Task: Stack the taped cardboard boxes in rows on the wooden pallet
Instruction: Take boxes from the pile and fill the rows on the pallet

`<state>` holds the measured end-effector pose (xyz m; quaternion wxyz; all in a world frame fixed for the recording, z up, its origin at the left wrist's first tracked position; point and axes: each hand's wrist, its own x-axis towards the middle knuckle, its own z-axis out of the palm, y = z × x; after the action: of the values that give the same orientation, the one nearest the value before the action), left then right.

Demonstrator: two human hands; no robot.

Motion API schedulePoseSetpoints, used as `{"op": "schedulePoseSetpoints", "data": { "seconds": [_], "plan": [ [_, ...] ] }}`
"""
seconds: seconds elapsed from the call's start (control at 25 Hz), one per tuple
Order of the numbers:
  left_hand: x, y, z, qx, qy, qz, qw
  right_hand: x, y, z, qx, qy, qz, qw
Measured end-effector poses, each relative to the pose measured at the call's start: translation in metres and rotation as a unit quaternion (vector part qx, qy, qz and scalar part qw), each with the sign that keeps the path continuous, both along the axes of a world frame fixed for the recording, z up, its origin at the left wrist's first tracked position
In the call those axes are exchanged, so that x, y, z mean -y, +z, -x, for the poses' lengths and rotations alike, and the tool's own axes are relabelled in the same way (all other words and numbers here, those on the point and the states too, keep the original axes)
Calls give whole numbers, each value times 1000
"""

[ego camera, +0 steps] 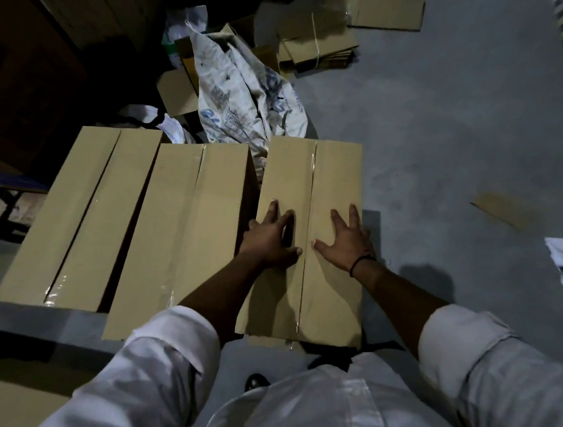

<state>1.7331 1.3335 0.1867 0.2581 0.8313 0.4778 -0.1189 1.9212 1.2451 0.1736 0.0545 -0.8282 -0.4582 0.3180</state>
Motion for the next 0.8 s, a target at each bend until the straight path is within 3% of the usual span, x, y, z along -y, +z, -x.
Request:
{"op": "schedulePoseSetpoints", "data": {
  "seconds": [0.32, 0.8],
  "plan": [
    [39, 70, 12, 61, 26, -105, 992, 30, 62, 33, 96, -98, -109, 985],
    [113, 173, 90, 180, 71, -230, 954, 97, 187, 112, 209, -71, -236, 946]
  ]
}}
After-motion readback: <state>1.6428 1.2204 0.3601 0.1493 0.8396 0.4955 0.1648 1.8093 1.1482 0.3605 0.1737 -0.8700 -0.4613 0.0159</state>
